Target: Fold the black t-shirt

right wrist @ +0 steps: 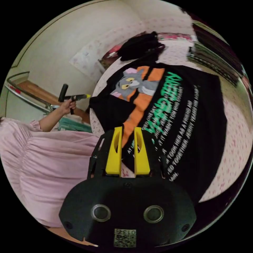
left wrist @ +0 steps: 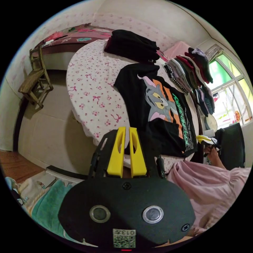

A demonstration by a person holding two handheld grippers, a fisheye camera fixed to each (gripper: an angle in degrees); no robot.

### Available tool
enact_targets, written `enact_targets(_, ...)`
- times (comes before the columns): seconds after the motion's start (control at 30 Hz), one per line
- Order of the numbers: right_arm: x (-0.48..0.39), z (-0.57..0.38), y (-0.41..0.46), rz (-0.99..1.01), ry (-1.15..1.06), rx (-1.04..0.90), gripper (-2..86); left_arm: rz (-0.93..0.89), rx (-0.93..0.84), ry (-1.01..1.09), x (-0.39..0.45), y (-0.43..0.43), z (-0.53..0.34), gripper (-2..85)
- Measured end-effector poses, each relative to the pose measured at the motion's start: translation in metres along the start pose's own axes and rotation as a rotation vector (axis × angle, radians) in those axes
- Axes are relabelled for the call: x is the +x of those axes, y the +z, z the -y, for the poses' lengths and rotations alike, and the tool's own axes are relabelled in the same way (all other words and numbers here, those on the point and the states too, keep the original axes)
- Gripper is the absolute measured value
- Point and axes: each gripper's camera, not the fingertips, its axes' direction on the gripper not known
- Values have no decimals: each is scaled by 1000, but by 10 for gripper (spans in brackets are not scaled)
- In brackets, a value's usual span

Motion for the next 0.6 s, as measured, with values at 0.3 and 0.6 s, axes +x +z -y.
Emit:
enact_targets(0.3, -55, 82, 112, -34, -128, -207, 104, 140, -16, -31, -2, 38, 91, 88)
enact_targets(0.6, -72, 85, 150, -105, -151, -294, 41, 276, -154, 207, 32, 81, 160, 32)
